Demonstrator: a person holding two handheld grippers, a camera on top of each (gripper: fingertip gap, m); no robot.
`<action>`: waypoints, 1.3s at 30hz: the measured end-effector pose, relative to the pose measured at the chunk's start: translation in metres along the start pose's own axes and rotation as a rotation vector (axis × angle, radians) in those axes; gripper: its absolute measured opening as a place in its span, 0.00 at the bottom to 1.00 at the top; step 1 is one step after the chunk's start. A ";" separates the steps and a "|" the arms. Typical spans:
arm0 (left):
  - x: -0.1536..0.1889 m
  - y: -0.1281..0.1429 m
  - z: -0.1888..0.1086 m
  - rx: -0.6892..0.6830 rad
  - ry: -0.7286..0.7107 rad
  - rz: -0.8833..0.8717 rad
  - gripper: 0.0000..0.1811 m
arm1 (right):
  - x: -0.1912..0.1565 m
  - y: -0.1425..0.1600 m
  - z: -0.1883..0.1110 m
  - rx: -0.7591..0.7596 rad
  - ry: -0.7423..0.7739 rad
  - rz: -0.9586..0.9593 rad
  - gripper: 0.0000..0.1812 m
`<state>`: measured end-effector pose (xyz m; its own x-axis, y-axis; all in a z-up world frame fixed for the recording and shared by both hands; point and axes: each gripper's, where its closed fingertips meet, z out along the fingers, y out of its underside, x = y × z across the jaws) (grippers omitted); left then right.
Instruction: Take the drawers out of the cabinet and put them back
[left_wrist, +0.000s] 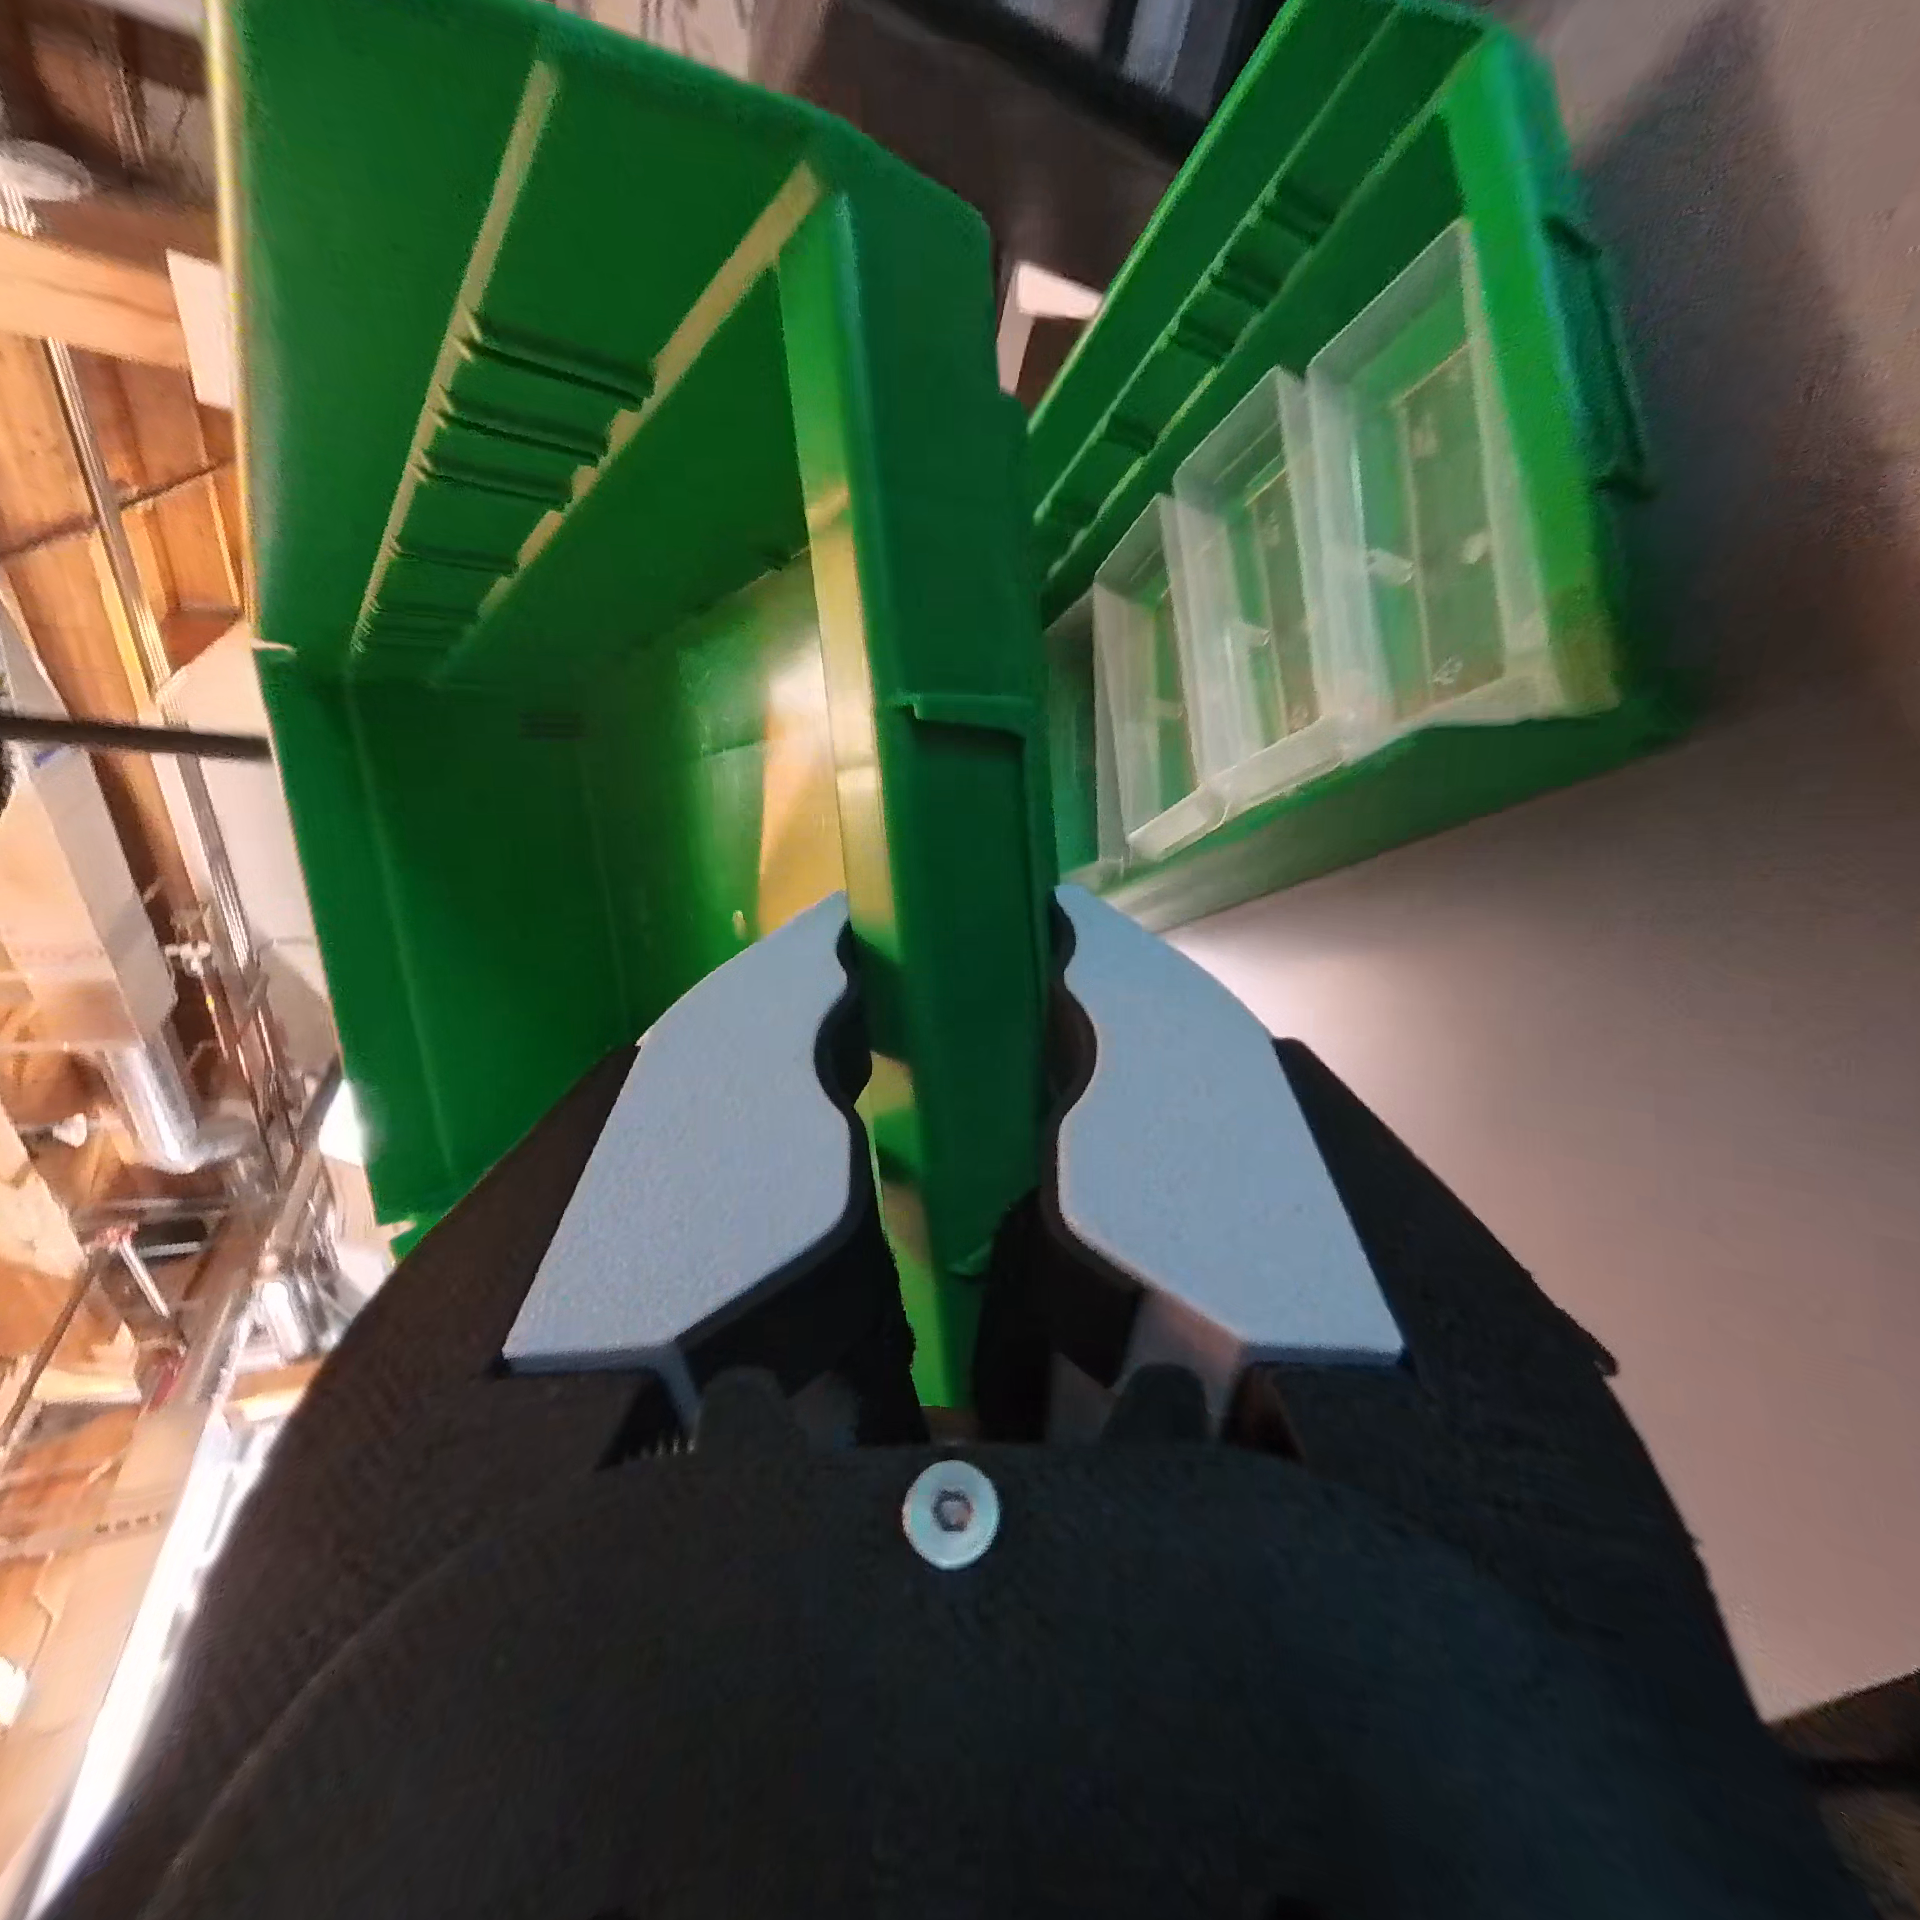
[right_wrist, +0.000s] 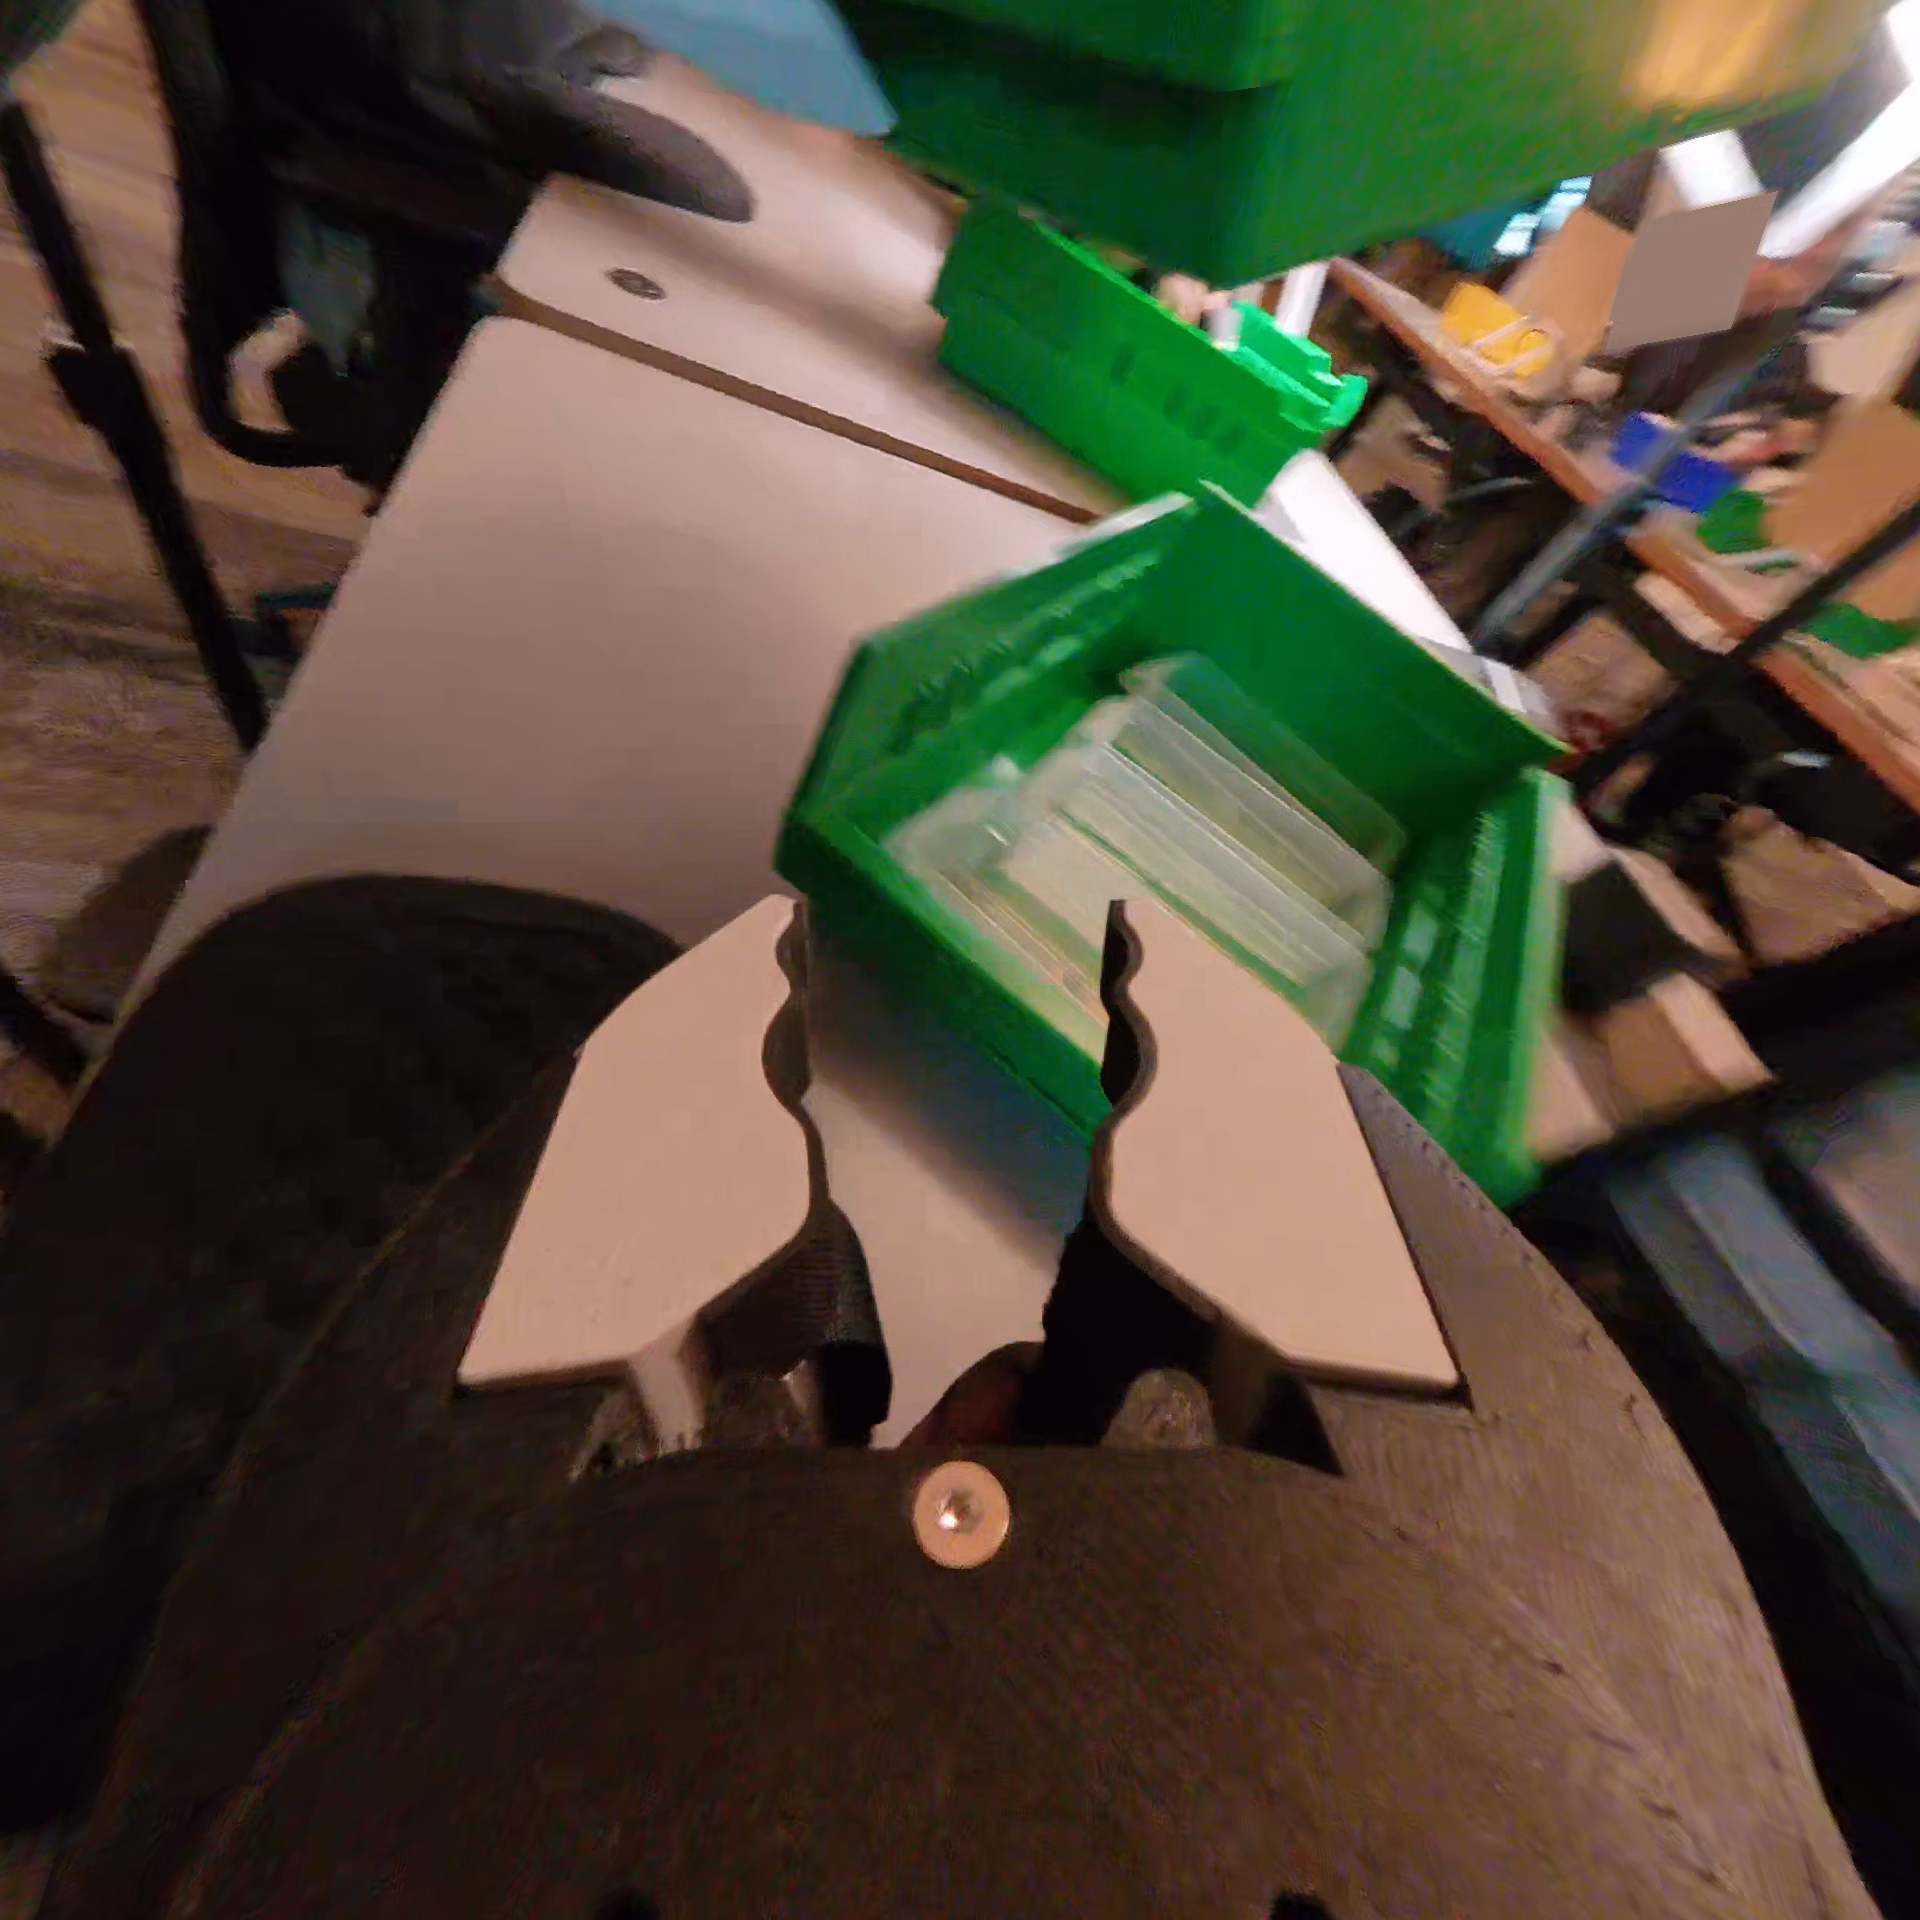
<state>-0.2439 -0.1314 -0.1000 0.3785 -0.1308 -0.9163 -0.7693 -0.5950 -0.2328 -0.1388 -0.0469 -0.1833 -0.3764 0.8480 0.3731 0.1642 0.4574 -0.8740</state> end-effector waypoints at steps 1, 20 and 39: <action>0.003 -0.009 0.001 0.021 0.003 0.016 0.17 | 0.009 0.007 -0.020 -0.006 0.056 0.001 0.30; 0.135 -0.355 0.040 0.806 0.058 0.383 0.16 | 0.069 0.058 -0.410 0.041 1.034 0.250 0.32; 0.279 -0.462 0.114 0.769 0.448 0.543 0.17 | 0.071 0.100 -0.404 -0.053 1.001 0.348 0.27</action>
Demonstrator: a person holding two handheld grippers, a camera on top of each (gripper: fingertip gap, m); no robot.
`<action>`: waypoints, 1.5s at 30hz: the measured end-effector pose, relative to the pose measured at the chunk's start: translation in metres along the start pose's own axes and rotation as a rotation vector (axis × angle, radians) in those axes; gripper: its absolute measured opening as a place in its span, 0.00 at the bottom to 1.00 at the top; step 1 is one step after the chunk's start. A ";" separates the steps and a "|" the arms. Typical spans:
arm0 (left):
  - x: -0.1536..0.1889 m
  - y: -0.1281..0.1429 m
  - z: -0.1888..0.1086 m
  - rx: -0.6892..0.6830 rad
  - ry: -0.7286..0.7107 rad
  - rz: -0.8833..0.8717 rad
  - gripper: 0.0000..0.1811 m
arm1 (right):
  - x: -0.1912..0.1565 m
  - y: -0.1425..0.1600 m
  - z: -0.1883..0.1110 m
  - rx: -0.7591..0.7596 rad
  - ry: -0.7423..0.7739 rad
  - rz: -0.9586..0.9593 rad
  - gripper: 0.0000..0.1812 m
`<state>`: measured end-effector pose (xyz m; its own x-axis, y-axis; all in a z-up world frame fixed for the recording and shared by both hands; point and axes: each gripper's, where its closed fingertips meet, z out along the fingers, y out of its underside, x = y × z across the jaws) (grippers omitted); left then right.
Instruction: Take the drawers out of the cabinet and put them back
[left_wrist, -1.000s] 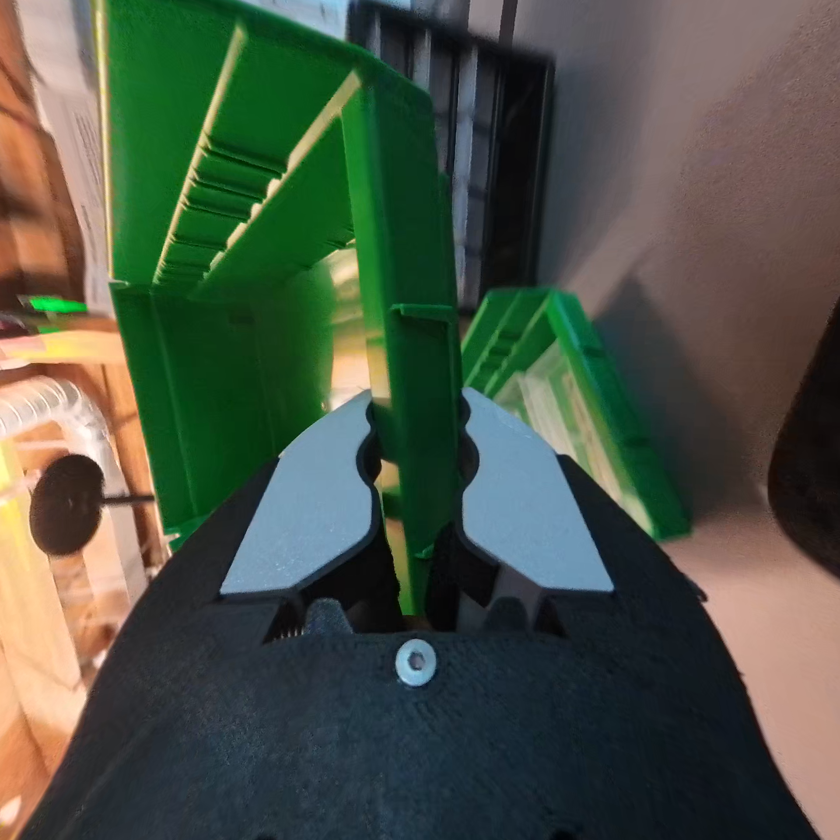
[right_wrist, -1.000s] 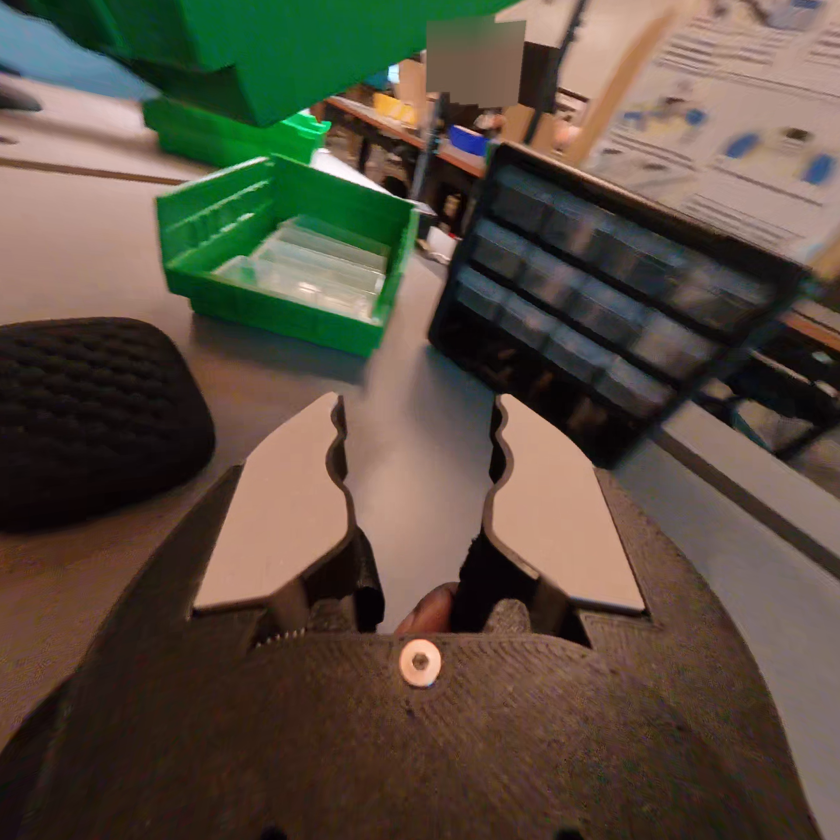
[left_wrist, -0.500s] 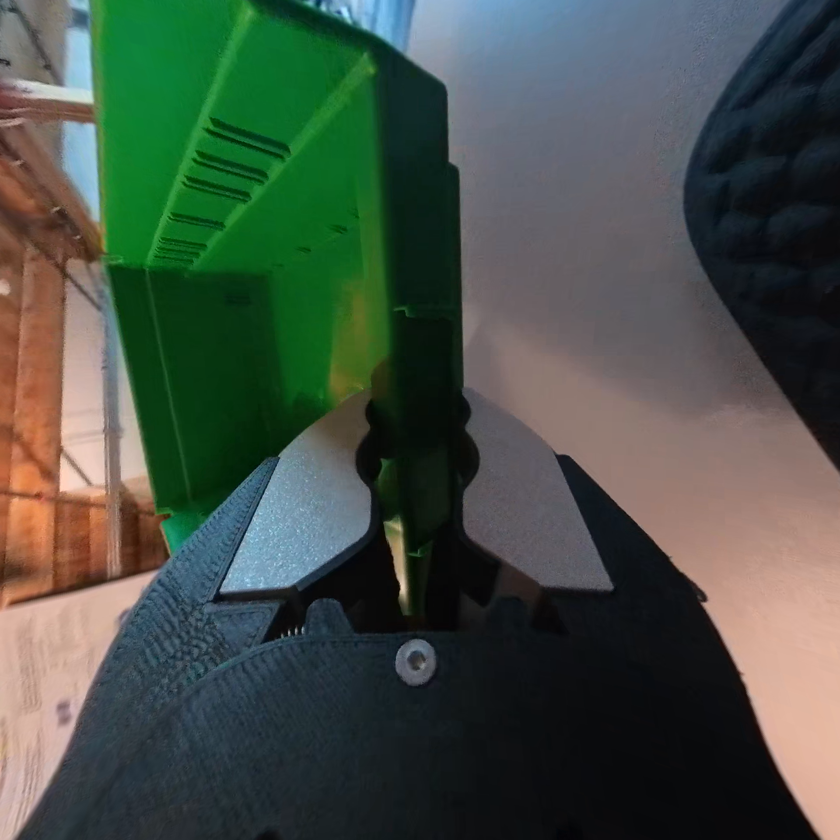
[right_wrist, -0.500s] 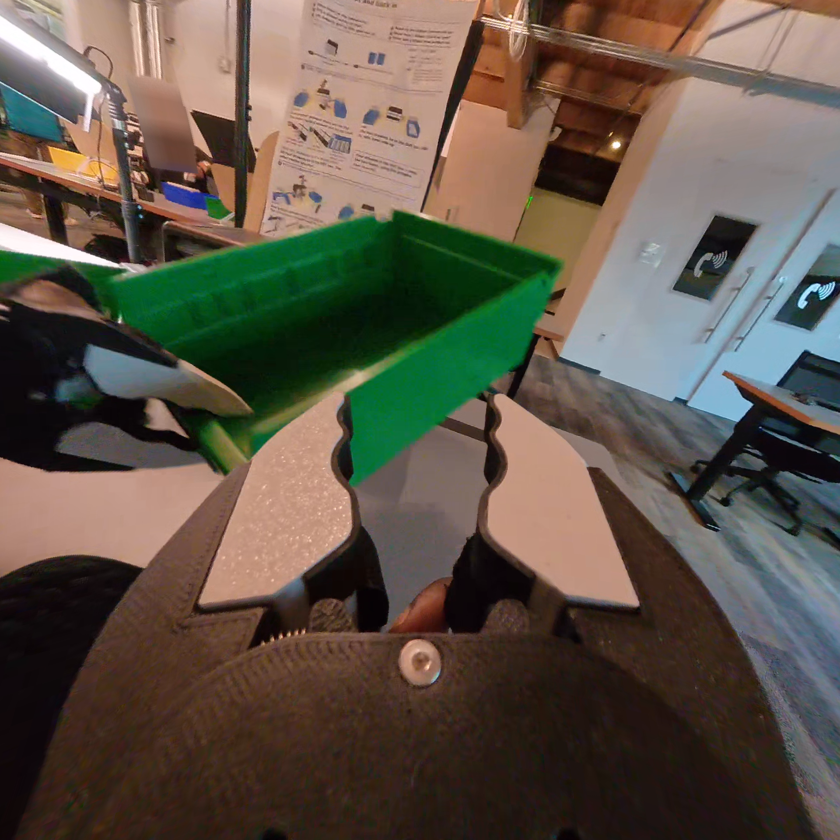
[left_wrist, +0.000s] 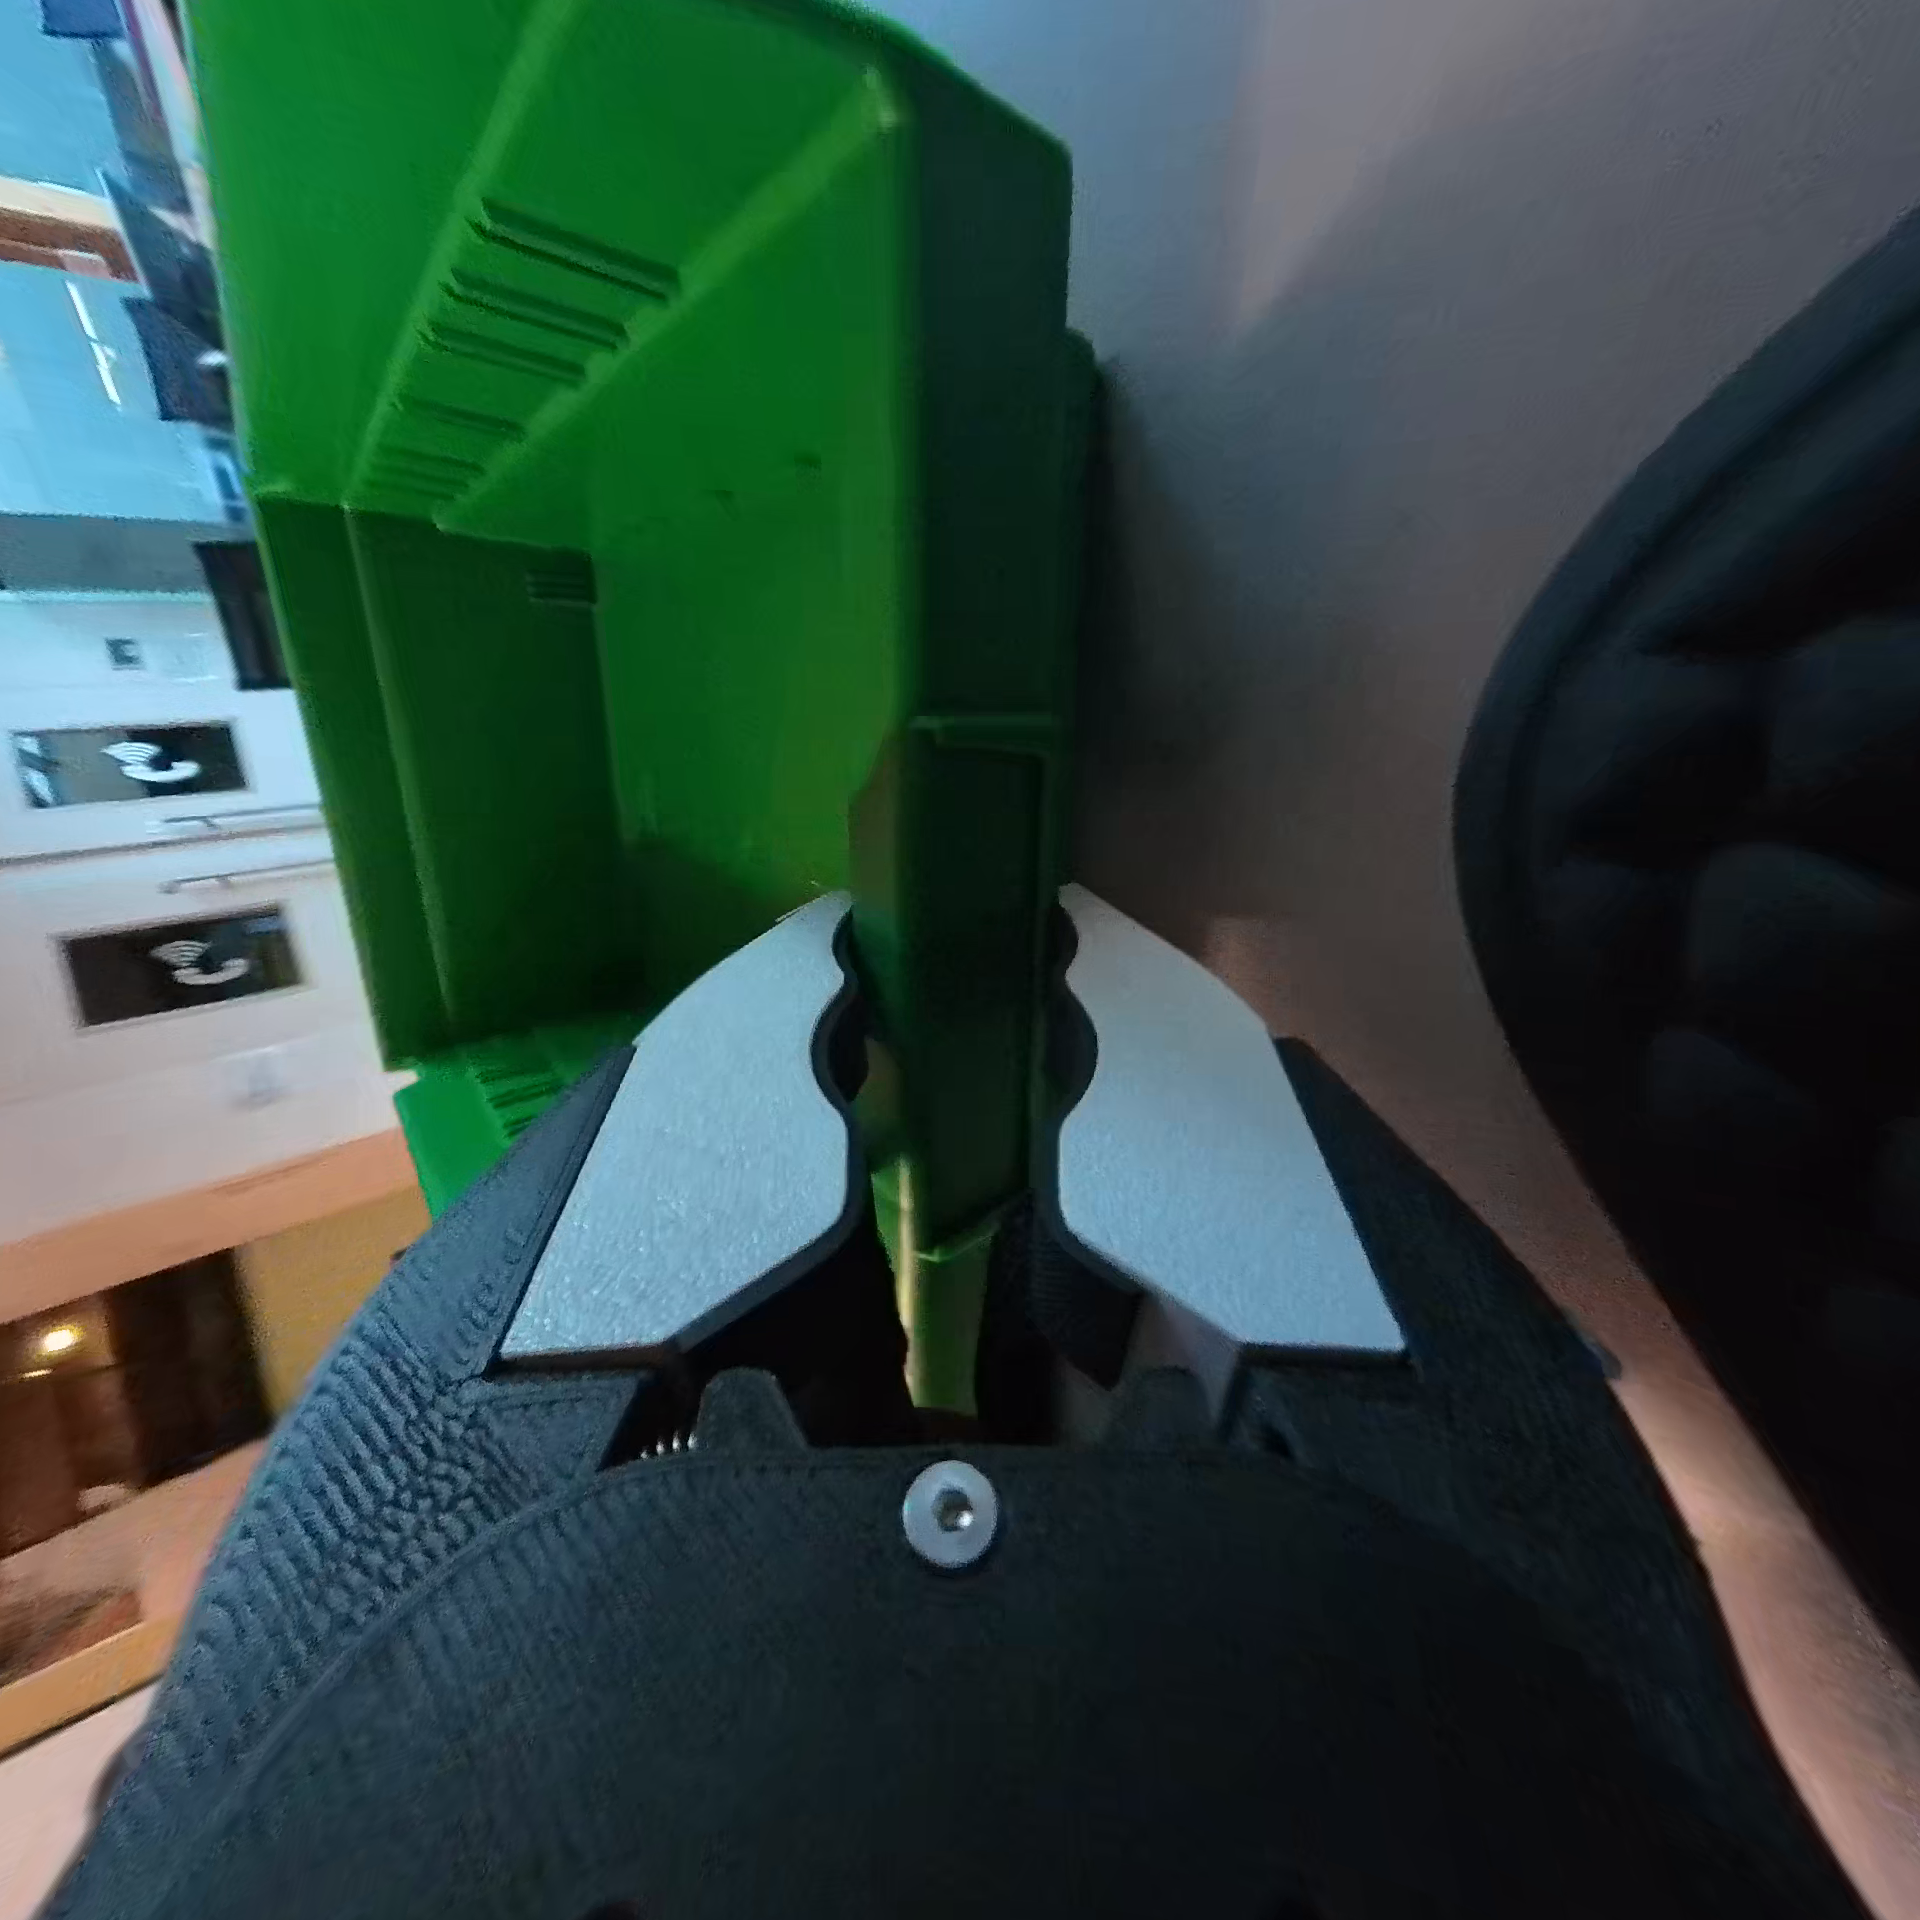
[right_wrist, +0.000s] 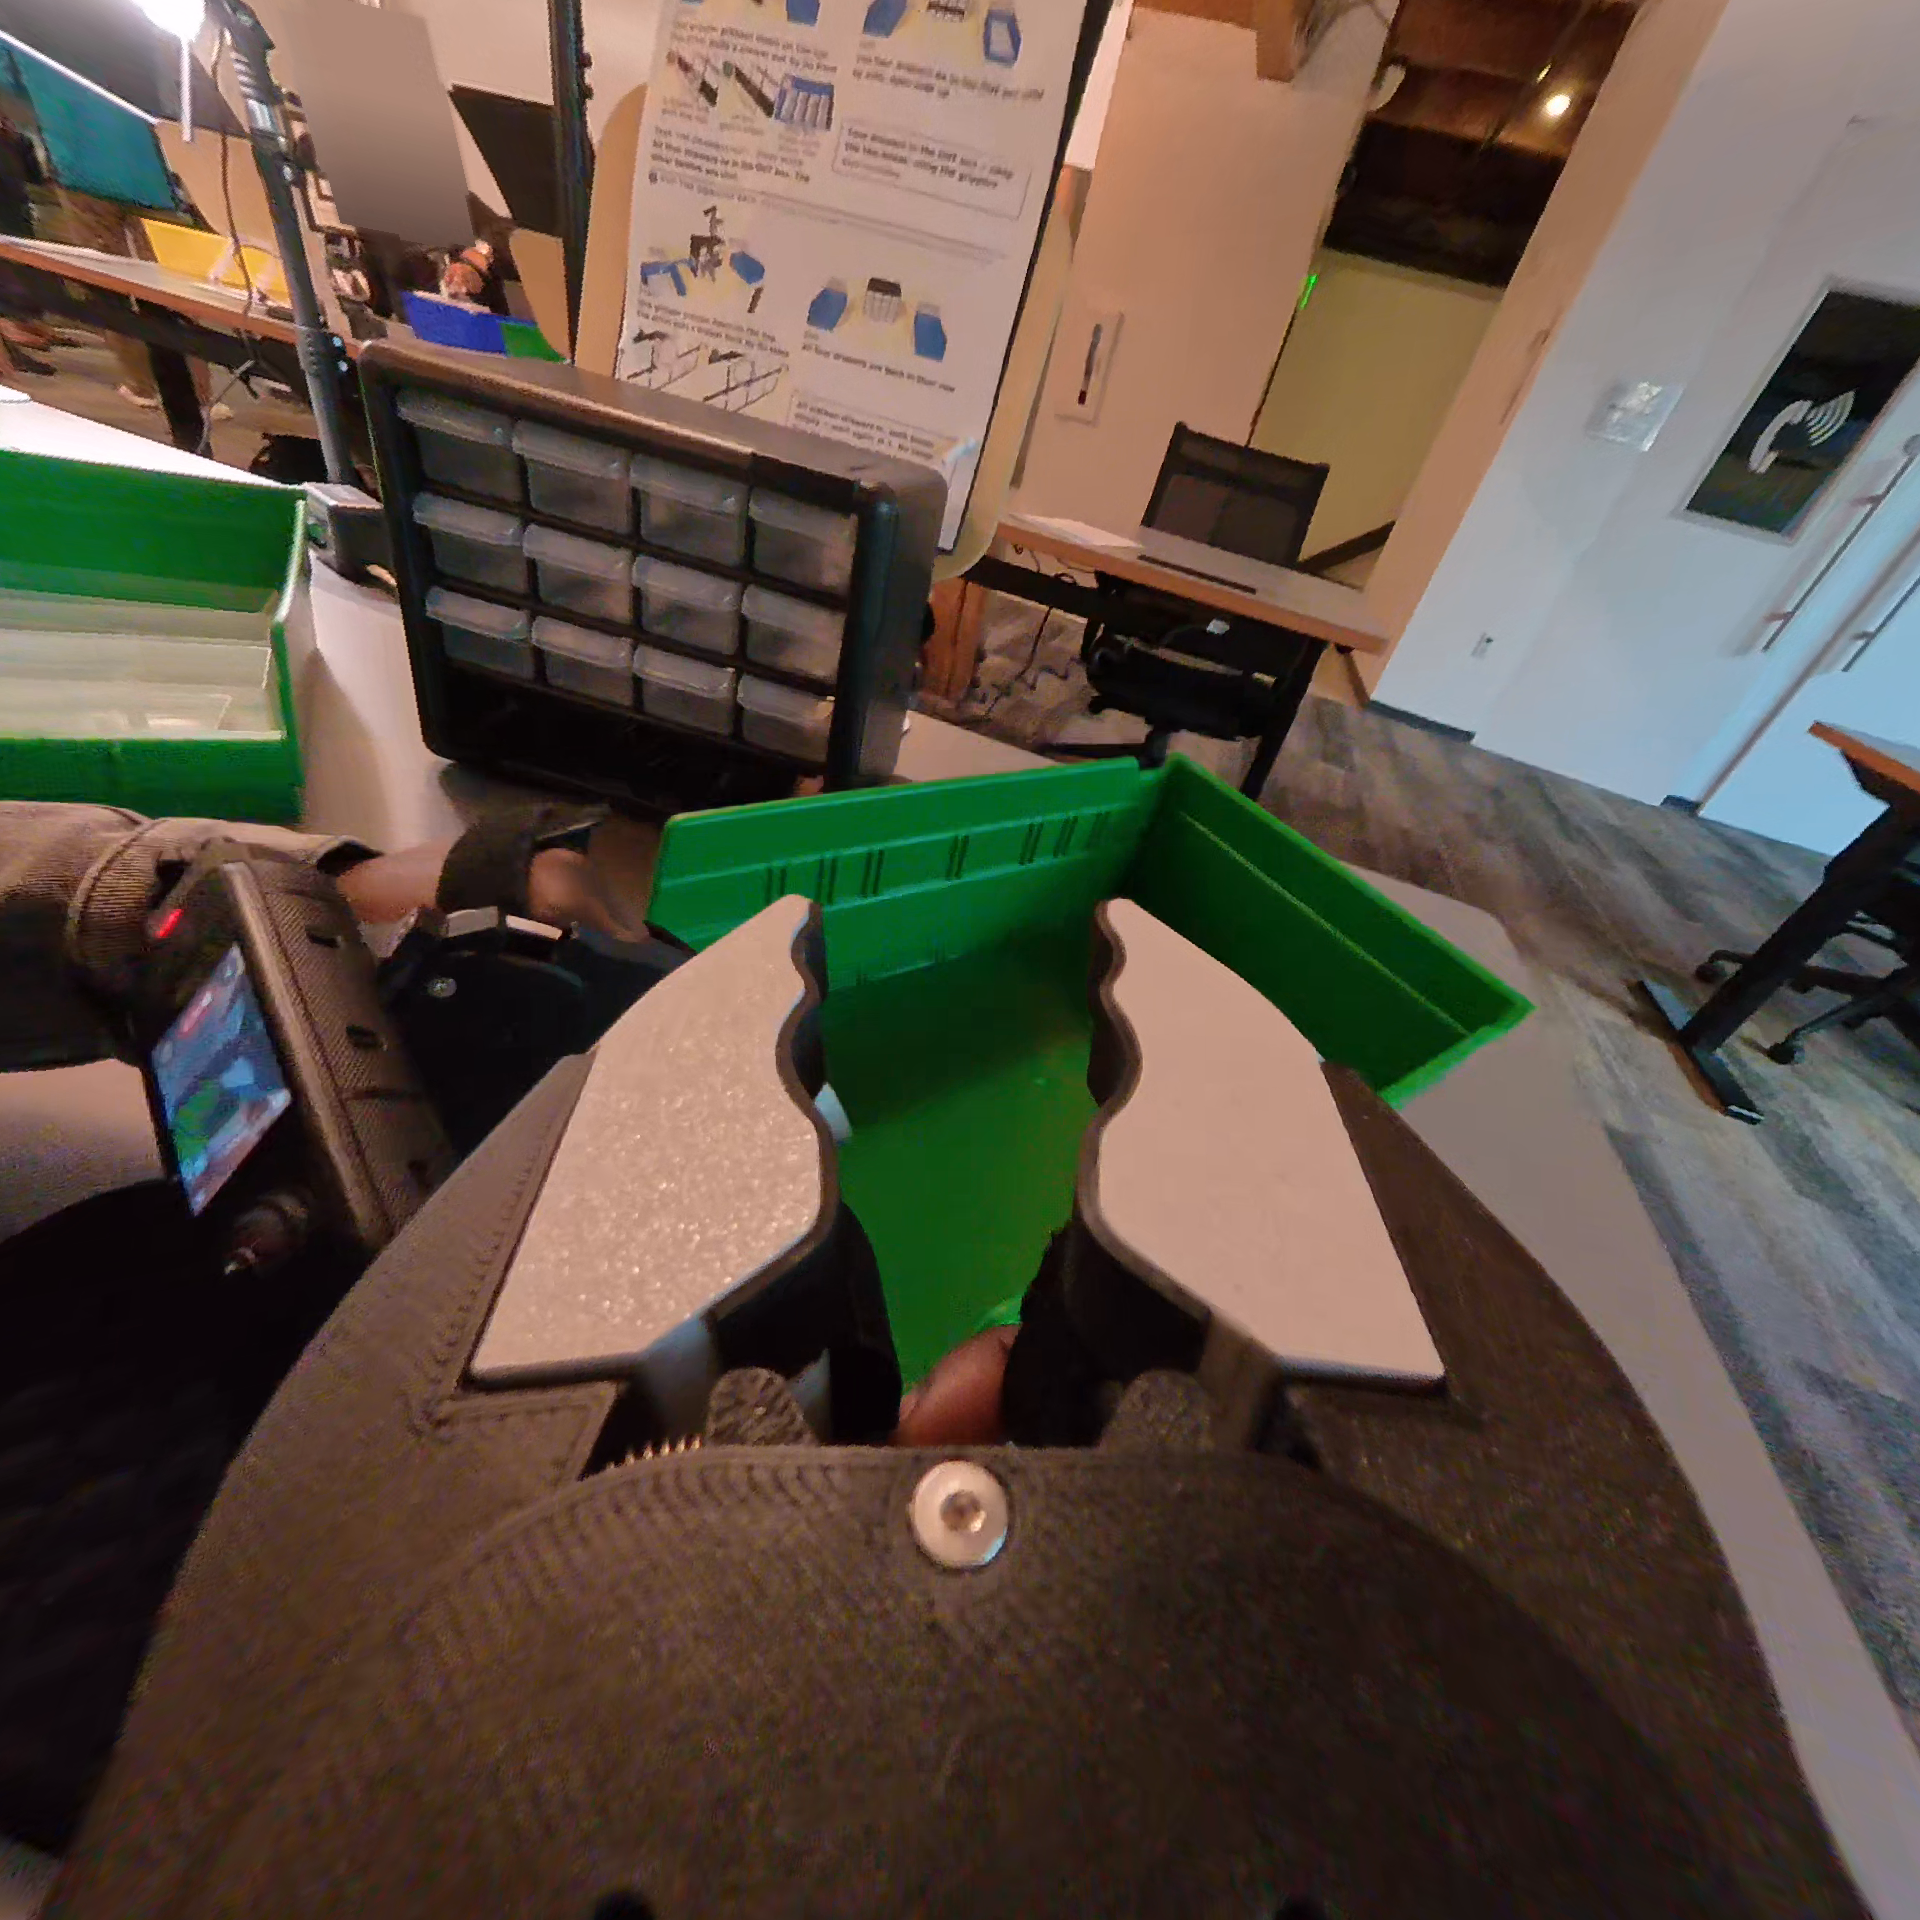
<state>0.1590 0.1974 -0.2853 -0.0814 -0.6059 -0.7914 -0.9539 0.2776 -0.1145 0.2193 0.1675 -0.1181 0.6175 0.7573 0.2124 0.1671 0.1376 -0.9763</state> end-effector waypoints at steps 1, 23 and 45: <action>0.002 0.001 0.000 -0.001 0.008 -0.022 0.18 | -0.002 0.002 0.003 -0.006 -0.008 0.008 0.27; 0.086 0.256 -0.244 -0.588 -0.473 -0.845 0.39 | -0.082 0.120 0.076 -0.706 0.027 -0.267 0.36; 0.211 0.347 -0.345 -0.832 -0.037 -0.995 0.20 | 0.043 0.184 -0.011 -0.979 0.117 -0.462 0.28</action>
